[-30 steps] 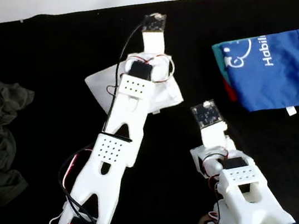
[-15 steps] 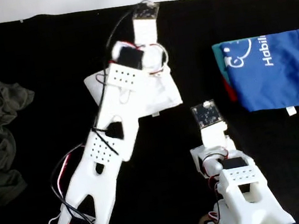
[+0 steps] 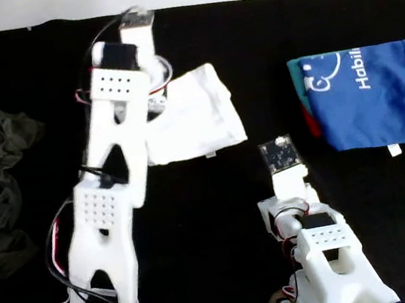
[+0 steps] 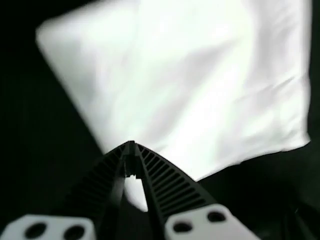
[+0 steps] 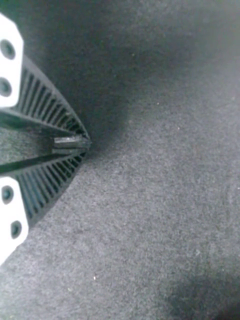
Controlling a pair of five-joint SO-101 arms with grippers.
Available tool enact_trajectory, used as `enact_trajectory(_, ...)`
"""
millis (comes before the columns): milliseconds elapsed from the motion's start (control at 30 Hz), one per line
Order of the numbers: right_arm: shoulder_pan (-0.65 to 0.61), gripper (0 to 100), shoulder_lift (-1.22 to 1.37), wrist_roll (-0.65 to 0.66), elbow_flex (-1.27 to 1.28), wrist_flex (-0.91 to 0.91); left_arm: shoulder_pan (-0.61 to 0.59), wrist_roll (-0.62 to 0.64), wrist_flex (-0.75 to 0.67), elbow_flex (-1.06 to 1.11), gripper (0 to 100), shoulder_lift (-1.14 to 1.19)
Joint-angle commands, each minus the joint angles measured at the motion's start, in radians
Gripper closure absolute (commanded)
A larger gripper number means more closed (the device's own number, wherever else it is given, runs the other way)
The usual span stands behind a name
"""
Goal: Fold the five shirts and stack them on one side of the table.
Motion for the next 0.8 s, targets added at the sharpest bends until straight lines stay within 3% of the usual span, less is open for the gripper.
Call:
enact_trajectory(0, 0.019, 99.1, 0.007, -0.008, -0.013, -0.024, -0.001, 0.005, -0.011, 0.285, 99, -0.148)
enact_trajectory(433, 0.019, 99.1, 0.007, -0.008, -0.013, -0.024, 0.074, 0.003, -0.298, 0.615, 99, -0.196)
enact_trajectory(767, 0.019, 99.1, 0.007, -0.008, -0.013, -0.024, 0.013, 0.002, -0.118, 0.532, 99, -0.36)
